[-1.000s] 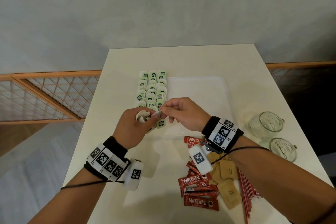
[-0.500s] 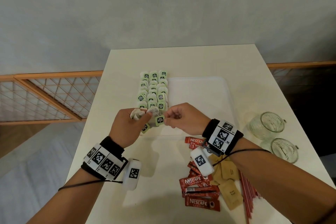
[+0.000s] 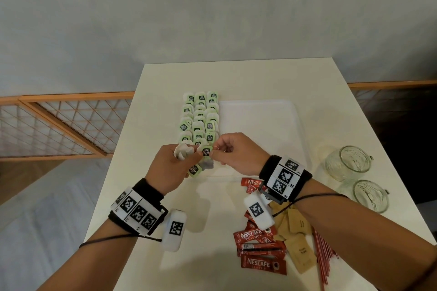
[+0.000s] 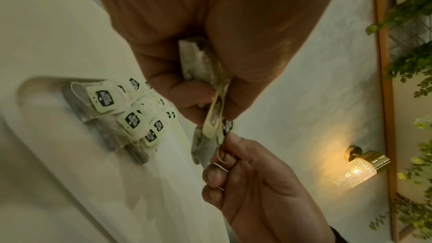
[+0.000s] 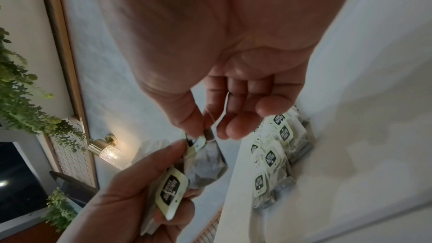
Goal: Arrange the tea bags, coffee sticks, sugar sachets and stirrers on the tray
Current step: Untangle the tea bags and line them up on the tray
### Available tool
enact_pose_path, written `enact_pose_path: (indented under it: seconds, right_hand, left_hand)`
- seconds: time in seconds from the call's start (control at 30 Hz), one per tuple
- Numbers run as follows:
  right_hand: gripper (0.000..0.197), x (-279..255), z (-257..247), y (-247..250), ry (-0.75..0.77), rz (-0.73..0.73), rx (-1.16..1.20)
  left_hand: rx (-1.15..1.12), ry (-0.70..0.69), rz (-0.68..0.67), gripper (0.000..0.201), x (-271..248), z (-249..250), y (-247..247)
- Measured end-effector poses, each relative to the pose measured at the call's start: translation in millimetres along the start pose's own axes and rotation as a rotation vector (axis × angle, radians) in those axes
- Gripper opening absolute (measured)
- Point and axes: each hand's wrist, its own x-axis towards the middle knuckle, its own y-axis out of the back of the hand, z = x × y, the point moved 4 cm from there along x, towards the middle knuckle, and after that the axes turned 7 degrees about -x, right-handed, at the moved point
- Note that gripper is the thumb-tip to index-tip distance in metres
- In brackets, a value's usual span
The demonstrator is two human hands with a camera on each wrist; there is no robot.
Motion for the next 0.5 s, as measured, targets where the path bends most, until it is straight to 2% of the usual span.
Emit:
enact_pose_path:
  seconds: [0.13,0.23,0.4,0.5]
  right_hand:
    - [0.017,-3.7,6.6,-4.6,-0.021,-0.079,-0.024]
    - [0.017,-5.4,8.9,-8.1,-0.026,-0.12,-0.045]
    - [0.019,4.8,18.1,-1.5,-0.061,-0.054,-0.069]
    - [0.021,18.8,30.8,2.6,-0.115,-0.014,-0.122]
  left_hand:
    - [-0.017,0.025,0.003,0.027,0.6,-3.1,-1.1]
    - [-0.002,0.064,0.004,0.016,1.7,-9.2,-1.9]
    - [-0.101,0.161,-0.022,0.012,0.8,-23.0,-3.8]
    - [-0.207,0.269,-0.033,0.007,1.7,-32.2,-2.7]
